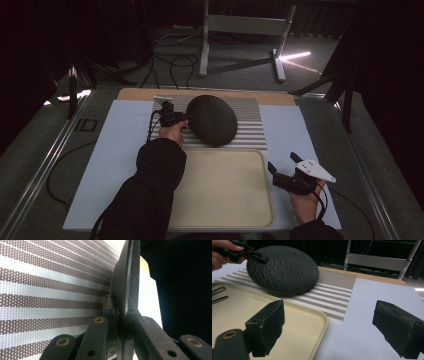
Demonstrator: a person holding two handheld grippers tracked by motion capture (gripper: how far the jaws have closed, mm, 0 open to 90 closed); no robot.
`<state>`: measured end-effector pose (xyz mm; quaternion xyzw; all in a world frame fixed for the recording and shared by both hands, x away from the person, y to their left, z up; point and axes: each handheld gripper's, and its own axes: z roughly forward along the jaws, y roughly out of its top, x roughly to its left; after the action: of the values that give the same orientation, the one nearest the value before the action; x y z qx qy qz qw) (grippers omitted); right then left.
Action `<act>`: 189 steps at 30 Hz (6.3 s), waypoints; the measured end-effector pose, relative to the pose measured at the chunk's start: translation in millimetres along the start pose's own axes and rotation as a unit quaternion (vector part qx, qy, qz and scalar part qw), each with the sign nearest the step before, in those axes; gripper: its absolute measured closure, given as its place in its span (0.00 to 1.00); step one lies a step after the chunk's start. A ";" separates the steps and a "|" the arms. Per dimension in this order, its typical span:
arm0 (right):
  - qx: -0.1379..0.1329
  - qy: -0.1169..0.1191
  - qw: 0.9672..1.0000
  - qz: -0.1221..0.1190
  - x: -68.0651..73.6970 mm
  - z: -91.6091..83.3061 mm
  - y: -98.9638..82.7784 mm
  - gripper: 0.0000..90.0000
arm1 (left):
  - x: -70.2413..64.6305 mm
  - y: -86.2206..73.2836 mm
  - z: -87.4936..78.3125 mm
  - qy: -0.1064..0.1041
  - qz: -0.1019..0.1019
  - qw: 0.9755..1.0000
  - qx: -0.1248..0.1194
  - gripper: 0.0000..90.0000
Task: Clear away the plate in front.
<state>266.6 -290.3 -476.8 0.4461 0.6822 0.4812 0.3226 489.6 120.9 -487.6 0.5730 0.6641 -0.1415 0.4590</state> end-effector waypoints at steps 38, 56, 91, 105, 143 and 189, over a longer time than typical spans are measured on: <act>0.000 -0.005 1.000 0.001 0.7 -0.8 -0.2 0.12 | 4.7 -47.8 -41.6 -0.043 0.050 0.997 0.038 0.95; 0.001 -0.005 1.000 0.000 0.6 -0.7 -0.5 0.12 | 4.8 -73.8 -43.5 -0.059 0.060 0.995 0.061 0.95; 0.002 -0.005 1.000 0.001 0.5 -0.2 -1.0 0.12 | 9.8 -106.7 -52.4 -0.083 0.068 0.991 0.079 0.95; 0.003 -0.006 1.000 0.000 1.7 0.2 -1.0 0.12 | 14.4 -128.8 -56.1 -0.106 0.083 0.984 0.115 0.94; 0.002 -0.006 1.000 0.000 1.0 -0.7 -0.5 0.12 | 17.2 -142.8 -67.6 -0.098 0.126 0.978 0.137 0.93; 0.004 -0.008 1.000 -0.001 0.8 -1.2 -0.3 0.12 | 40.4 -145.9 -60.3 -0.050 0.099 0.985 0.133 0.85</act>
<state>265.2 -290.1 -476.7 0.4500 0.6823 0.4746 0.3267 335.8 145.2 -535.6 0.6840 0.5556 -0.2115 0.4228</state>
